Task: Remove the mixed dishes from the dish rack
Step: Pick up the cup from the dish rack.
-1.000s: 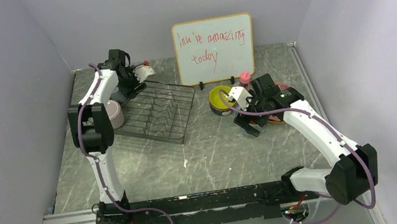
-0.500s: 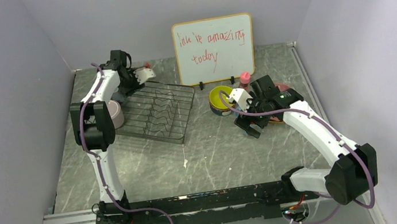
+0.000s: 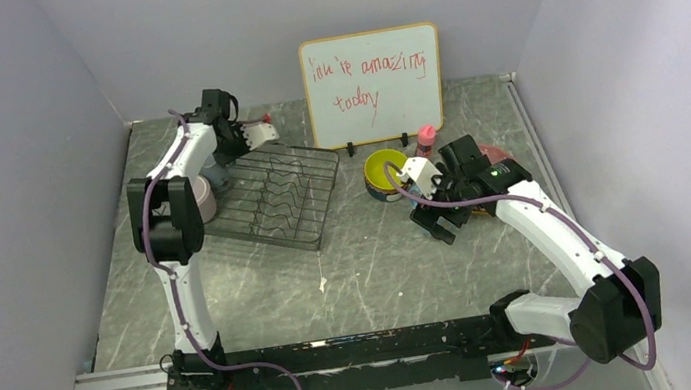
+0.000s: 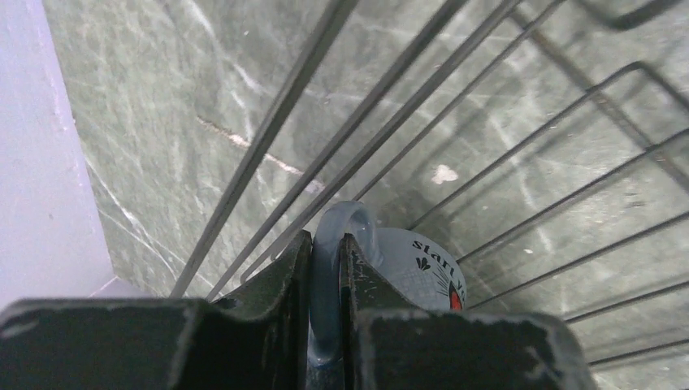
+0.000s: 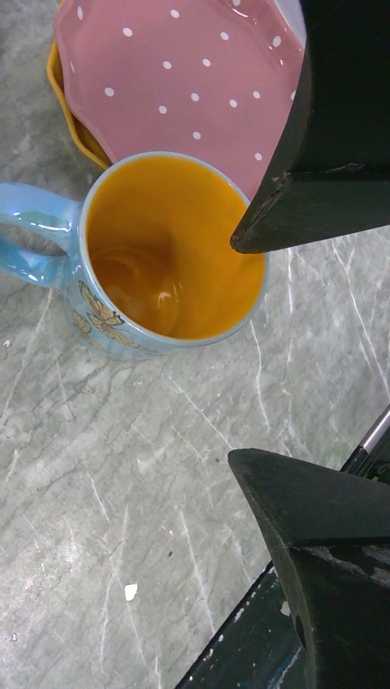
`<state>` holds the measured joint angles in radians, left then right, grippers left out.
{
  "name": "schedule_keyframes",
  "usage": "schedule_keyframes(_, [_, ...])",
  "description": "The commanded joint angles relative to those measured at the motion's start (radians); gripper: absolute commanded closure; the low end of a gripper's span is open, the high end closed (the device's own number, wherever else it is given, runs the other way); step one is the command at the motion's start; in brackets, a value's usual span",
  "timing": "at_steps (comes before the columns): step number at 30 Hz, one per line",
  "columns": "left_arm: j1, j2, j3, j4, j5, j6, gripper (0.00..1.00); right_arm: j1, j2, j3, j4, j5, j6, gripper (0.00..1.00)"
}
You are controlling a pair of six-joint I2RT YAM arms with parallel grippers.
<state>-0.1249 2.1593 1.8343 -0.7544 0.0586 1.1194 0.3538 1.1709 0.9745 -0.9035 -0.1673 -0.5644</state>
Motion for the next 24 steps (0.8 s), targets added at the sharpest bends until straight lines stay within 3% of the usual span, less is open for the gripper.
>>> schedule_keyframes(1, [-0.046, -0.067, -0.054, -0.064, 0.041, -0.022, 0.97, -0.005, -0.027, 0.001, 0.025, -0.024, 0.011, 0.07])
schedule_keyframes(13, [-0.104, -0.155, -0.06, -0.203, -0.016, -0.123, 0.97, -0.004, -0.031, -0.005, 0.035, -0.024, 0.012, 0.07])
schedule_keyframes(24, [-0.104, -0.264, -0.105, -0.176, -0.042, -0.128, 0.97, -0.005, 0.007, 0.047, 0.021, -0.025, 0.001, 0.07])
